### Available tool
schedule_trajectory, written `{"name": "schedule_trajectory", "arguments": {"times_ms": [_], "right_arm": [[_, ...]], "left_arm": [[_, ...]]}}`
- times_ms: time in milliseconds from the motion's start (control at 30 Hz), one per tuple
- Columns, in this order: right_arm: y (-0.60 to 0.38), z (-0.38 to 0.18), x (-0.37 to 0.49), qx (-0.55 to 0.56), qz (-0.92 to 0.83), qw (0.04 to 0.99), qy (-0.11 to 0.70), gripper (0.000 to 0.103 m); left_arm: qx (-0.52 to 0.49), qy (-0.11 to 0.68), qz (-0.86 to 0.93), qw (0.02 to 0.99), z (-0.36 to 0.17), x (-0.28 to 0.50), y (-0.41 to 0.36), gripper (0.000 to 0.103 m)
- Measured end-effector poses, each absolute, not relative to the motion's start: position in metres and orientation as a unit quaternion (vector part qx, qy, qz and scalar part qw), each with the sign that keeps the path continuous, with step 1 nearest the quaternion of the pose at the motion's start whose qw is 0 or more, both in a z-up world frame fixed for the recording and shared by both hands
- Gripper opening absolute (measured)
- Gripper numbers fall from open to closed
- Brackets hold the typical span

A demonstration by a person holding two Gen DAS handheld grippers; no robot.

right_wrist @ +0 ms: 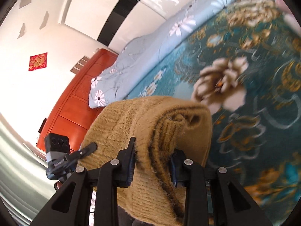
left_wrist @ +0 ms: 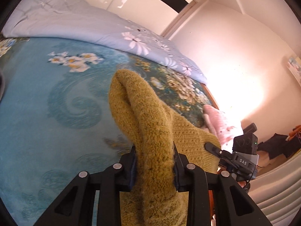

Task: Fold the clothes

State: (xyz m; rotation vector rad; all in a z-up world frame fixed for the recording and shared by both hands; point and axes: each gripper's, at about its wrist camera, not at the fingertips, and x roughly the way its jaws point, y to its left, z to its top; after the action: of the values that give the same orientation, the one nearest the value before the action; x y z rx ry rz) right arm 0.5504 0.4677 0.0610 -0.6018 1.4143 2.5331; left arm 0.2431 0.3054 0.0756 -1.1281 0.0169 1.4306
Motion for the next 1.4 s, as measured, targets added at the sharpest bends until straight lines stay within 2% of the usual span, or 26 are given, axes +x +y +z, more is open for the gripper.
{"name": "schedule_trajectory", "arguments": {"times_ms": [100,300,567,800,833,933,967,1000,1067,1167,1233,1400], "right_arm": [[0.476,0.062,0.564,-0.194,0.850,0.092,0.480,0.032],[0.472,0.047,0.540,-0.197,0.845,0.055,0.494,0.032],[0.439,0.011,0.461,-0.294,0.829,0.024,0.474,0.032],[0.439,0.017,0.491,-0.279,0.842,0.070,0.457,0.043],[0.442,0.015,0.501,-0.270,0.841,0.081,0.462,0.048],[0.450,0.001,0.525,-0.252,0.821,0.092,0.505,0.054],[0.452,-0.004,0.530,-0.248,0.813,0.093,0.519,0.058],[0.451,-0.012,0.531,-0.247,0.803,0.090,0.535,0.066],[0.450,-0.025,0.531,-0.244,0.786,0.083,0.562,0.066],[0.446,-0.026,0.524,-0.241,0.788,0.089,0.560,0.068],[0.444,-0.024,0.519,-0.234,0.785,0.078,0.568,0.075],[0.436,-0.028,0.499,-0.241,0.776,0.062,0.579,0.075]], "left_arm": [[-0.477,0.011,0.618,0.625,0.093,0.259,0.318,0.031],[-0.485,-0.006,0.642,0.595,0.088,0.231,0.296,0.031],[-0.550,-0.035,0.666,0.502,0.011,0.170,0.238,0.031],[-0.585,-0.066,0.641,0.492,-0.039,0.149,0.219,0.032],[-0.586,-0.069,0.638,0.495,-0.042,0.148,0.218,0.033],[-0.589,-0.074,0.632,0.499,-0.049,0.148,0.215,0.036],[-0.592,-0.080,0.629,0.499,-0.052,0.147,0.214,0.037],[-0.595,-0.090,0.623,0.500,-0.055,0.145,0.212,0.038],[-0.600,-0.105,0.614,0.502,-0.059,0.143,0.209,0.039],[-0.605,-0.119,0.603,0.505,-0.063,0.141,0.207,0.039],[-0.606,-0.123,0.601,0.507,-0.064,0.141,0.205,0.040],[-0.611,-0.138,0.591,0.508,-0.070,0.140,0.201,0.043]]}}
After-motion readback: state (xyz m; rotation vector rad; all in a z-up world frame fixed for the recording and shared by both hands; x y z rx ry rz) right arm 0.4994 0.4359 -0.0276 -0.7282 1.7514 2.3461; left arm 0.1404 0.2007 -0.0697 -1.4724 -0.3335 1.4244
